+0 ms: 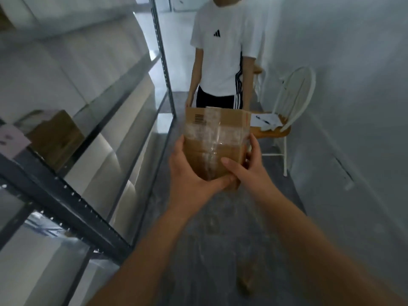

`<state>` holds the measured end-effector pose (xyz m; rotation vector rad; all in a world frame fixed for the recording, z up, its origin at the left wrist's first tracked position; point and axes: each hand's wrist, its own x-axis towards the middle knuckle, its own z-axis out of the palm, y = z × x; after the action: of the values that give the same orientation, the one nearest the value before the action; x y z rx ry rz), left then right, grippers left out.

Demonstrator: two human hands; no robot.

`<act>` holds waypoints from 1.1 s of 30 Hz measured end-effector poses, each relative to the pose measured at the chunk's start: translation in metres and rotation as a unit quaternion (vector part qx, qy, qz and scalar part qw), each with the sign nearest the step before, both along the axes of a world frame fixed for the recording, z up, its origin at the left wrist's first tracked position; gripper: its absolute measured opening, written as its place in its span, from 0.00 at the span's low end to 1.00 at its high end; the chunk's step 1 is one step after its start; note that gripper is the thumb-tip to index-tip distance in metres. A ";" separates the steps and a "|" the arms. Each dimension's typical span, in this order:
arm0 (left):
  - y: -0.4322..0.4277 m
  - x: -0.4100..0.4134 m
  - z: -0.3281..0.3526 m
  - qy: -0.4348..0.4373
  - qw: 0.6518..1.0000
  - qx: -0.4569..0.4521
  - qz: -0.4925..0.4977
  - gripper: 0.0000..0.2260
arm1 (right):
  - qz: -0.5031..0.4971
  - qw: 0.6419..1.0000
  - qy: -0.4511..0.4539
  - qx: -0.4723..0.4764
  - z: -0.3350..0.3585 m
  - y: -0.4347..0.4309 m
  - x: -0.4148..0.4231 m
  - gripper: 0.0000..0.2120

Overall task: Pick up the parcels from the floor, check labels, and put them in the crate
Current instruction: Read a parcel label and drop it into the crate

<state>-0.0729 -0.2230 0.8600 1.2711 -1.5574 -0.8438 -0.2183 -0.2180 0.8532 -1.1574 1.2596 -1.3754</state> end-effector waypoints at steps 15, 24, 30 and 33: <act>0.025 0.013 0.091 0.128 0.988 -0.017 -0.086 0.26 | 0.090 0.973 -0.208 -0.033 0.085 0.024 -0.005 0.22; 0.036 0.005 0.090 -0.139 0.960 -0.227 0.091 0.46 | 0.064 0.984 -0.159 -0.049 0.100 0.018 0.008 0.49; 0.040 0.025 0.097 0.036 0.981 -0.188 -0.025 0.35 | 0.104 0.974 -0.198 -0.033 0.095 0.014 0.007 0.38; 0.031 0.040 0.099 0.148 0.985 -0.073 -0.047 0.36 | 0.175 0.956 -0.236 -0.022 0.091 0.017 0.004 0.30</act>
<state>-0.0328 -0.1917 0.9595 0.9269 -1.4186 -0.9165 -0.2142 -0.2011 0.9438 -0.9468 0.6523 -1.3105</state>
